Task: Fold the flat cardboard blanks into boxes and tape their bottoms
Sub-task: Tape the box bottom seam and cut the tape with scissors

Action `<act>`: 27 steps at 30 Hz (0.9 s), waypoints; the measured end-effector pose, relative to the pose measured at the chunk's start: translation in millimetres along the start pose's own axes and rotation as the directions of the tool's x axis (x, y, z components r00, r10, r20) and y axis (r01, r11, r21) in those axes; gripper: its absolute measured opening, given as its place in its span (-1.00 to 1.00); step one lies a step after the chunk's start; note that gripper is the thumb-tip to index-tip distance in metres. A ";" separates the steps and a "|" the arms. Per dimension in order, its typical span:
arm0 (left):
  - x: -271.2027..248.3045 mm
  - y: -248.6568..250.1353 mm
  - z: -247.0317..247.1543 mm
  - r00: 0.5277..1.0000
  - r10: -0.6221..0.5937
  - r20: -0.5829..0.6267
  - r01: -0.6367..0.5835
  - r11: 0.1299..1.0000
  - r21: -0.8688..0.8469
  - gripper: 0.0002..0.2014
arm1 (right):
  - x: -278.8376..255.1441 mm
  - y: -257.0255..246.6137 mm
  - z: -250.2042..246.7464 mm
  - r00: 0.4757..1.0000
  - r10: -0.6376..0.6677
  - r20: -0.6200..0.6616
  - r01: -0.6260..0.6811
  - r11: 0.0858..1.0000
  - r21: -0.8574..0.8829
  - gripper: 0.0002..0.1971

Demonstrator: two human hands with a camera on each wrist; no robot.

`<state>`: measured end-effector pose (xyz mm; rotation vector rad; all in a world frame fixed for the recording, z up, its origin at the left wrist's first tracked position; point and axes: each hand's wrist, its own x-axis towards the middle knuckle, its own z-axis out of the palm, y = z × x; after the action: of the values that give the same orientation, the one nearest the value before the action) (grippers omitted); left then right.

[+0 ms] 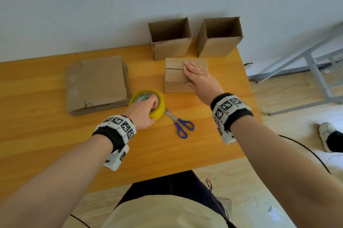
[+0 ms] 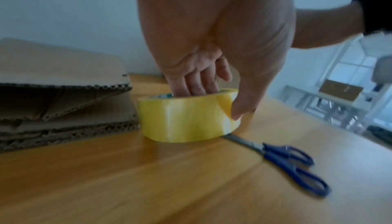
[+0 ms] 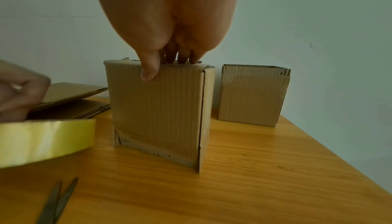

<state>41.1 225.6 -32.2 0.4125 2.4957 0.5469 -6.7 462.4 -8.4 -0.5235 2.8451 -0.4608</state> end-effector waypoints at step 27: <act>36.6 68.7 -149.8 0.987 0.078 -0.138 -0.093 0.990 -0.103 -0.66 | -4.8 -14.4 -14.2 0.997 0.059 0.054 -0.064 0.995 0.078 -0.43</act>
<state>-61.7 255.9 98.3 0.4559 2.5697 0.7650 -1.5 455.2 10.4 -0.4255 2.7712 -0.5393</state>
